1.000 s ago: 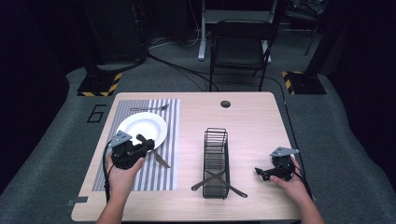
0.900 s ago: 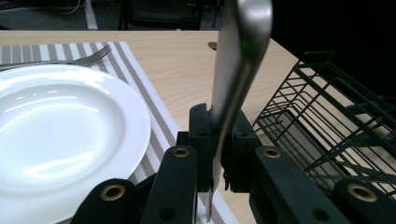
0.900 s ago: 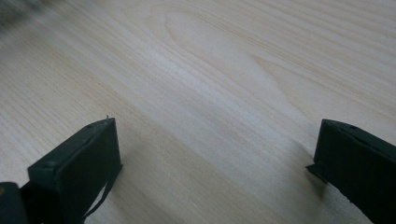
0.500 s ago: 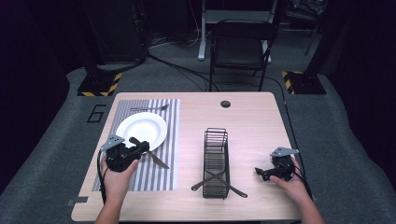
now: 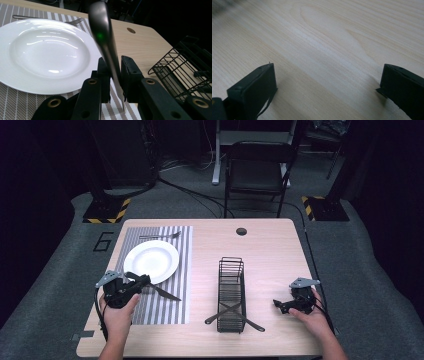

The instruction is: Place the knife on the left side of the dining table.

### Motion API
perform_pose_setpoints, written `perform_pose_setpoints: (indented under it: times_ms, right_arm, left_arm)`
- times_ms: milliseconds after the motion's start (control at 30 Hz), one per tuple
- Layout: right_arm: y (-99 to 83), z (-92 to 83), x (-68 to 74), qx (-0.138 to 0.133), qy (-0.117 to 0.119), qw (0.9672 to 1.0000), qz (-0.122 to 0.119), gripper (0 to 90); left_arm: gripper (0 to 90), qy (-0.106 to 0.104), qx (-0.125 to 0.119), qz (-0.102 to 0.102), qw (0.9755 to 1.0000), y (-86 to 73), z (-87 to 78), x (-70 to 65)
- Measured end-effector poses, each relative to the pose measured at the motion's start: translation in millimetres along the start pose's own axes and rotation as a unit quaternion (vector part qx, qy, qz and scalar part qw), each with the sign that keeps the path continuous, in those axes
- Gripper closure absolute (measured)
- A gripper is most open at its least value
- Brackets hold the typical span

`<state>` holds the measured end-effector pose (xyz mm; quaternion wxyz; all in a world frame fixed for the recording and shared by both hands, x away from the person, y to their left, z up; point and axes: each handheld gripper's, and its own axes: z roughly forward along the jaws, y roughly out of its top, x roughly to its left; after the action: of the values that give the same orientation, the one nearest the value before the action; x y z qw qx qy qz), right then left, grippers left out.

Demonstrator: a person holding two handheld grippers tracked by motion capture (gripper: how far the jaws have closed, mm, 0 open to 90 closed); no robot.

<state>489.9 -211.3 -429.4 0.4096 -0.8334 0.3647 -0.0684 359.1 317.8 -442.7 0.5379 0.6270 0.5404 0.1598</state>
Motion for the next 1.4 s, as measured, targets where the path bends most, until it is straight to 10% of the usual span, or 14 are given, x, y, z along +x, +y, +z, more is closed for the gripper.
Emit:
perform_pose_setpoints:
  times_ms: [667, 1233, 1400]
  right_arm:
    - [0.0, 0.0, 0.1, 0.000, 0.000, 1.0000, 0.000, 0.0]
    - [0.0, 0.0, 0.1, 0.001, 0.000, 1.0000, 0.000, 0.0]
    - [0.0, 0.0, 0.1, 0.001, 0.000, 1.0000, 0.000, 0.0]
  left_arm:
    - [71.6, 0.007, -0.029, -0.074, 0.9968, -34.8, -7.2, 43.5]
    - [62.2, 0.036, -0.030, -0.042, 0.9981, -42.9, -10.1, 54.0]
    - [60.3, 0.037, -0.048, -0.059, 0.9964, -43.8, -15.9, 62.1]
